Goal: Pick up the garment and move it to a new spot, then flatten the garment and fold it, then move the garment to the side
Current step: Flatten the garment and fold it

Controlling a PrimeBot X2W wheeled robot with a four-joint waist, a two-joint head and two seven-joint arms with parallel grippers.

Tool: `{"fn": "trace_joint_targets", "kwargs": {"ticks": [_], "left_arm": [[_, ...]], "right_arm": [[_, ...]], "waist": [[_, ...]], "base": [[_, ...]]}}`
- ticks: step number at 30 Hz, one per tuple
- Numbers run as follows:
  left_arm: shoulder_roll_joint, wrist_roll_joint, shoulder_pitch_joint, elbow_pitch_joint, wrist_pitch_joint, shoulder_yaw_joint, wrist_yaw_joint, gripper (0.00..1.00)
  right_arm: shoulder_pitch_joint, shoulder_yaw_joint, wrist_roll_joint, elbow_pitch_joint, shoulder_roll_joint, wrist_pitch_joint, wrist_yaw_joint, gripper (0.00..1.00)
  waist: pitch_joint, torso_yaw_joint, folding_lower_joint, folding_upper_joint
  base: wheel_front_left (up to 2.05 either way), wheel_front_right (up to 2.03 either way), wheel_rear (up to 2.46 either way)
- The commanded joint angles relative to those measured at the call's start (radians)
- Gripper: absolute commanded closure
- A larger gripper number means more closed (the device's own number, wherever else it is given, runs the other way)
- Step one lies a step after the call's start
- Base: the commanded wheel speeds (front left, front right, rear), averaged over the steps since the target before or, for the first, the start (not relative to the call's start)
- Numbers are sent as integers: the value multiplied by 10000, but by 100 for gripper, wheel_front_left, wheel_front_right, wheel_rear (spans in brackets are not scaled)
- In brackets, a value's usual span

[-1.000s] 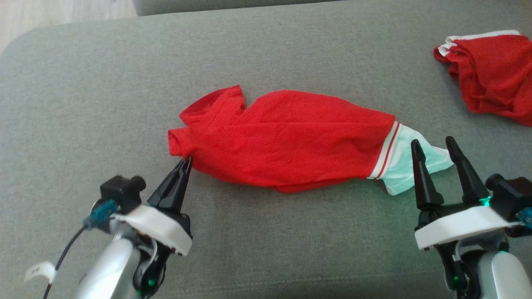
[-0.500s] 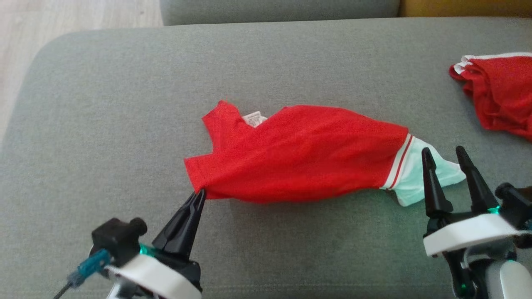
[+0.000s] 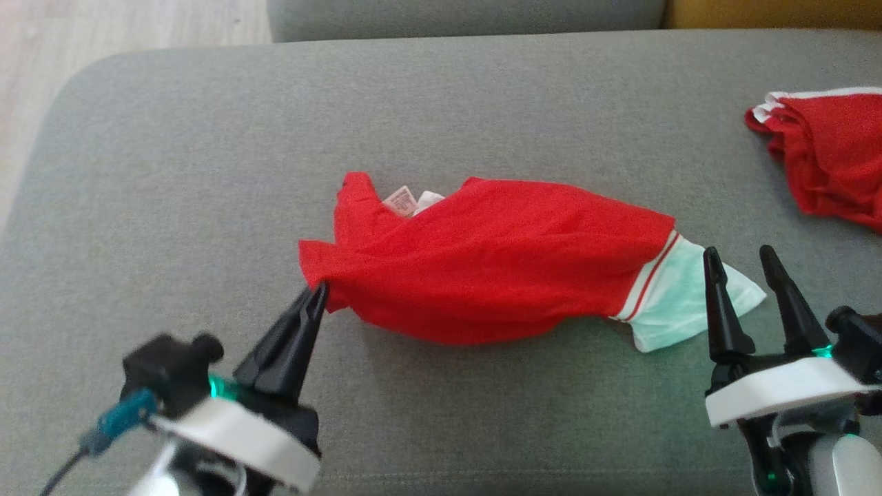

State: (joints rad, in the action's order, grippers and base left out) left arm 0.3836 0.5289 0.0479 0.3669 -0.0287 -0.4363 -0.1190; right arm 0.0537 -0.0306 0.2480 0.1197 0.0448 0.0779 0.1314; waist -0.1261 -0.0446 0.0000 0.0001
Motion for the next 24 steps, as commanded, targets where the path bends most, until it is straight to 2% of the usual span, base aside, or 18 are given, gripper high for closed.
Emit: {"fn": "trace_joint_targets", "kwargs": {"ticks": [1,6,19,20,21,22,24], "left_arm": [[88,-68,-766,189,78,490,75,100],[-218,127,-1987,-1387,365,637,407,100],[-1368,771,-4751,-7038,1076,651,1333,100],[-1434,783,-4853,-7353,1149,626,1392,93],[-1490,786,-4925,-7640,1211,599,1437,58],[-1534,766,-4986,-7863,1316,571,1479,0],[-1595,696,-5028,-8164,1583,534,1506,0]], "right_arm": [[-298,266,86,397,54,-96,-7,0],[-447,319,100,434,54,-68,-7,0],[-951,607,203,299,54,-201,-7,0],[-968,622,213,271,54,-215,-7,0],[-982,640,223,248,54,-229,-7,0],[-994,656,230,229,54,-243,-7,0],[-1018,677,235,200,54,-264,-7,0]], "waist": [[-89,105,0,-1],[-378,483,0,-1],[-1196,1081,0,-1],[-1217,1087,0,-1],[-1233,1086,0,-1],[-1242,1080,0,-1],[-1240,1045,0,-1]], "base": [[0,0,0],[0,0,0],[0,0,0],[0,0,0],[0,0,0],[0,0,0],[0,0,0]]}}
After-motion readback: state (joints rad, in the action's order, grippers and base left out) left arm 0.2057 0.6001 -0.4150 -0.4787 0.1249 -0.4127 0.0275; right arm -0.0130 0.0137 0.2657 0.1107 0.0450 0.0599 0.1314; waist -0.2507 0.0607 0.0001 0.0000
